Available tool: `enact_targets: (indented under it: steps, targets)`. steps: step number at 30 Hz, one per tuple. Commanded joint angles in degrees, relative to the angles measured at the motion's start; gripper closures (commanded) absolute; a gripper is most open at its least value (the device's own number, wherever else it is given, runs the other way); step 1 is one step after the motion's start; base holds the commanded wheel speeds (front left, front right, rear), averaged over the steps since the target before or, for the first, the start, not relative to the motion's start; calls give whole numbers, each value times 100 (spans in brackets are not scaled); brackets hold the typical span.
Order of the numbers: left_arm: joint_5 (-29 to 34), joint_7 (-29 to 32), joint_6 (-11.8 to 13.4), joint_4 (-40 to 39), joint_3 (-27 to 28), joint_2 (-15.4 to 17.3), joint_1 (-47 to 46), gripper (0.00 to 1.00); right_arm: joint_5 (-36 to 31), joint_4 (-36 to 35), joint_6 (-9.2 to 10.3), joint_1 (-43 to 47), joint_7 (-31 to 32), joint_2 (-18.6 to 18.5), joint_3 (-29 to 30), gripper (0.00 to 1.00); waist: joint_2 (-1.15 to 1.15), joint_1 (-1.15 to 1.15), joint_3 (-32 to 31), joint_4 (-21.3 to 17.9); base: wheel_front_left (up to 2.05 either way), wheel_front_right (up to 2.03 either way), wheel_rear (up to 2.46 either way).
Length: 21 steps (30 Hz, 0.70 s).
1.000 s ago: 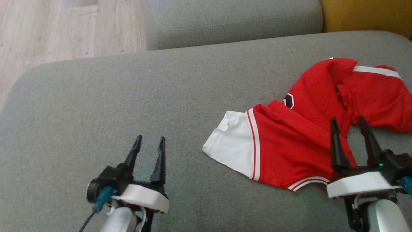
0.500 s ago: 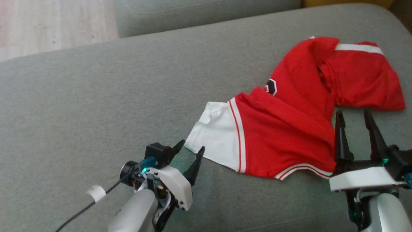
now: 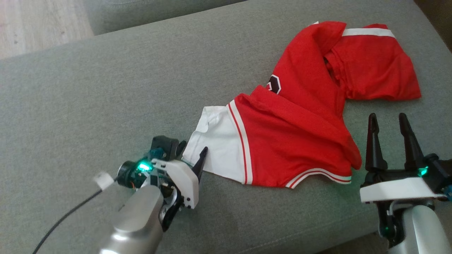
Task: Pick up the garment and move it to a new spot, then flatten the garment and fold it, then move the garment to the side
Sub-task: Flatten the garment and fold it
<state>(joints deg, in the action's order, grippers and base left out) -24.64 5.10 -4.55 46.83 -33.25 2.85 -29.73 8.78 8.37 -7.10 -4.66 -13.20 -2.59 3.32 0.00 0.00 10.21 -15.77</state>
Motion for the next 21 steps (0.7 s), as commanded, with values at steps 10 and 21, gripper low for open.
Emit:
enact_targets:
  steps: [10,21]
  targets:
    - [-359,555,-261,183,-228,30,-122,100,28,-48,-39,-209,-131,-29,-23,0,0,0,-152,36,0,0,0]
    - [-570,-142,-240,-282,61,372,-589,100,23,48,-39,-225,-148,-29,-58,0,0,0,-276,189,0,0,0]
